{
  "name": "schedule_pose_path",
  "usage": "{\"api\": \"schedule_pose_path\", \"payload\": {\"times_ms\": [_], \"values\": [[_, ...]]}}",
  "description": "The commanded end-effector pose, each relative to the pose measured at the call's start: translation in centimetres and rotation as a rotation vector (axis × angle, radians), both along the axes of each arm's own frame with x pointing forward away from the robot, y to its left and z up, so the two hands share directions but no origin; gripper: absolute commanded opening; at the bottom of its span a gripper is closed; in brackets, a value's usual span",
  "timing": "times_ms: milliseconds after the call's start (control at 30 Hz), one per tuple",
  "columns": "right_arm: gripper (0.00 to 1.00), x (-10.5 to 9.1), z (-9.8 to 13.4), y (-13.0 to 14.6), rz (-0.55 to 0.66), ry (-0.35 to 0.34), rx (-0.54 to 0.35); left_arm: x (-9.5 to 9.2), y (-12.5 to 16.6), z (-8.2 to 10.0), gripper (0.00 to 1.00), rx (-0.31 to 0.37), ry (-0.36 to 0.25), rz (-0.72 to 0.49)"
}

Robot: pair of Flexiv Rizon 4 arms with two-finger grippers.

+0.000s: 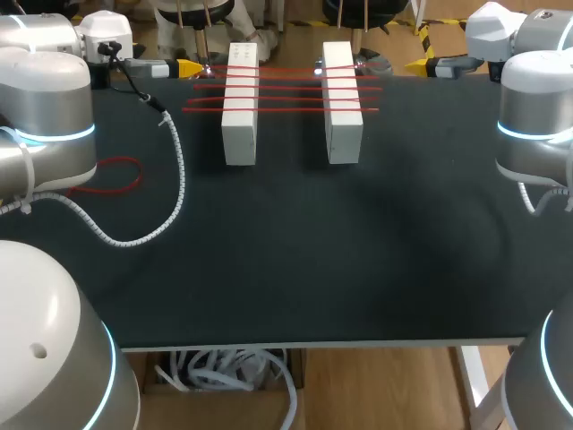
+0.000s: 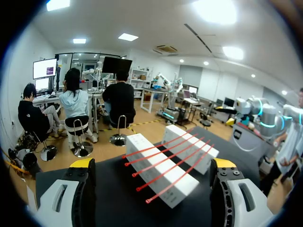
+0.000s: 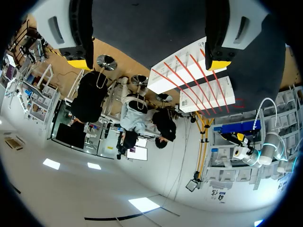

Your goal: Grab the tape and strap the tape.

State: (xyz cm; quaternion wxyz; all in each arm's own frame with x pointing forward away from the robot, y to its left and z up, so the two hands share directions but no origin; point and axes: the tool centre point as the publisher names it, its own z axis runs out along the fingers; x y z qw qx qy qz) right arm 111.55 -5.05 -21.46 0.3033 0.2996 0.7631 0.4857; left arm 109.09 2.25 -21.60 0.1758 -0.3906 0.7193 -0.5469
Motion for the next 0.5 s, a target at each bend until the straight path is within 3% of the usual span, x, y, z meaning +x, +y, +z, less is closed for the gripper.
{"api": "schedule_pose_path", "payload": {"times_ms": [33,500], "values": [[1.0,-0.04,-0.05,-0.03,0.0,-0.002,0.002,0.0,-0.03,-0.12,1.0,-0.002,-0.004,0.002],[1.0,-0.04,-0.05,-0.03,0.0,-0.002,0.002,-0.09,-0.05,-0.1,1.0,0.008,0.003,-0.01]]}}
